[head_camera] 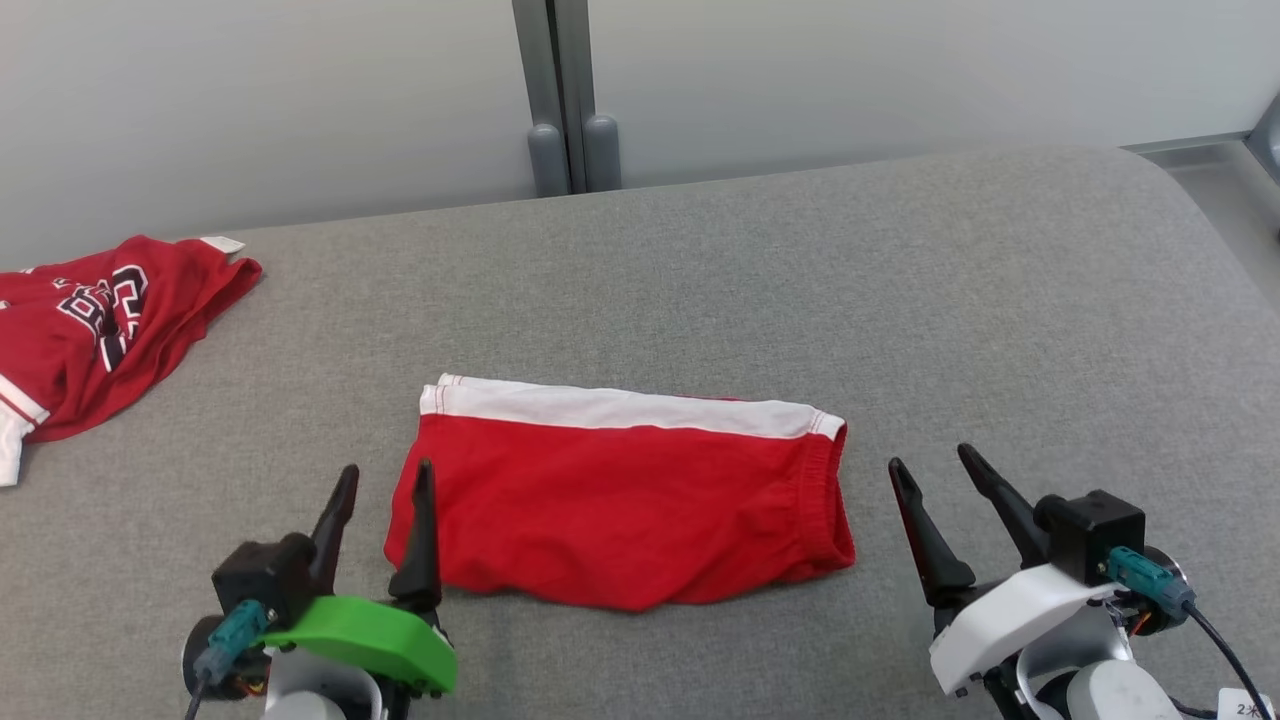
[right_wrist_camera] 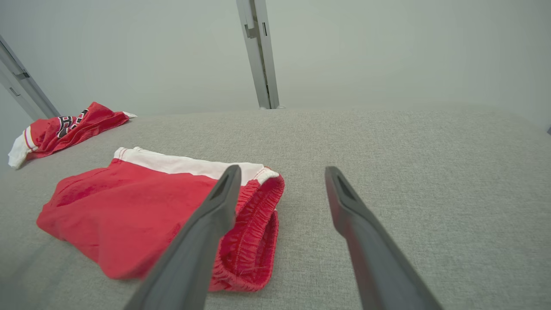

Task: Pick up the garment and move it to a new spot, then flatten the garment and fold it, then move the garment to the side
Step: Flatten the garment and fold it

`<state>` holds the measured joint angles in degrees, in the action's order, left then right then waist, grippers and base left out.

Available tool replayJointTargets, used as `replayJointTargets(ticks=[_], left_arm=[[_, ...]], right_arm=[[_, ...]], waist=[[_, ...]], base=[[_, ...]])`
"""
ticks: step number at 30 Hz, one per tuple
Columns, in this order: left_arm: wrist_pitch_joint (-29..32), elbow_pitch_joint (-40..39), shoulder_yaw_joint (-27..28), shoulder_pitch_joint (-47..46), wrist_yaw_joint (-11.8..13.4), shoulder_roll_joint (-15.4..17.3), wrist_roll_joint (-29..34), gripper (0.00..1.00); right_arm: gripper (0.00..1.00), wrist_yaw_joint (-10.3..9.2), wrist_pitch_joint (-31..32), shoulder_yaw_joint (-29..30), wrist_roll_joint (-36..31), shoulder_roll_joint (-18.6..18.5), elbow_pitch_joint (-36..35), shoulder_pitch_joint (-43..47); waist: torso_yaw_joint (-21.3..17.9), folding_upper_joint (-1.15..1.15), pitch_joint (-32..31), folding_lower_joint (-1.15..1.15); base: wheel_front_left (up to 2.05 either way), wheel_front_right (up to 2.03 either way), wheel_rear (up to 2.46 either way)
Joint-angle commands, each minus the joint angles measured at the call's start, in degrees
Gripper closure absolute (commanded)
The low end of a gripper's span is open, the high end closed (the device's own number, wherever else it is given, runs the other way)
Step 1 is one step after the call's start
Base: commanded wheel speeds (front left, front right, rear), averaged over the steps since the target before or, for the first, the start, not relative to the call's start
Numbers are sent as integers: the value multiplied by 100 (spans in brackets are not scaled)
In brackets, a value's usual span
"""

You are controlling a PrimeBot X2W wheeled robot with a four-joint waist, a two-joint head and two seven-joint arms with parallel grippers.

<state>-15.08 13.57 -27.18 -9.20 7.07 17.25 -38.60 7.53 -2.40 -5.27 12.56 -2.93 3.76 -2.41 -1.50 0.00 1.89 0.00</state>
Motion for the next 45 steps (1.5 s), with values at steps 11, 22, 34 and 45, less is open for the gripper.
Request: replayJointTargets(ticks=[11,22,34,45], left_arm=[[-6,-38,459,753,-292,-417,564,0],[-7,166,688,723,-527,-739,827,0],[-7,444,979,842,-788,-1050,1009,0],[-8,567,1069,724,-982,-1213,1242,0]], right_arm=[[0,-8,-146,-187,431,-5,833,-156],[0,-8,271,-380,481,-5,2568,-1267],[0,-8,651,-570,471,-6,4016,-1742],[100,-8,795,-876,1064,-15,4280,-2229]], waist=[[218,0,-176,0],[575,0,-119,0],[819,0,-92,0],[666,0,-9,0]], base=[[0,0,0],[0,0,0],[0,0,0],[0,0,0]])
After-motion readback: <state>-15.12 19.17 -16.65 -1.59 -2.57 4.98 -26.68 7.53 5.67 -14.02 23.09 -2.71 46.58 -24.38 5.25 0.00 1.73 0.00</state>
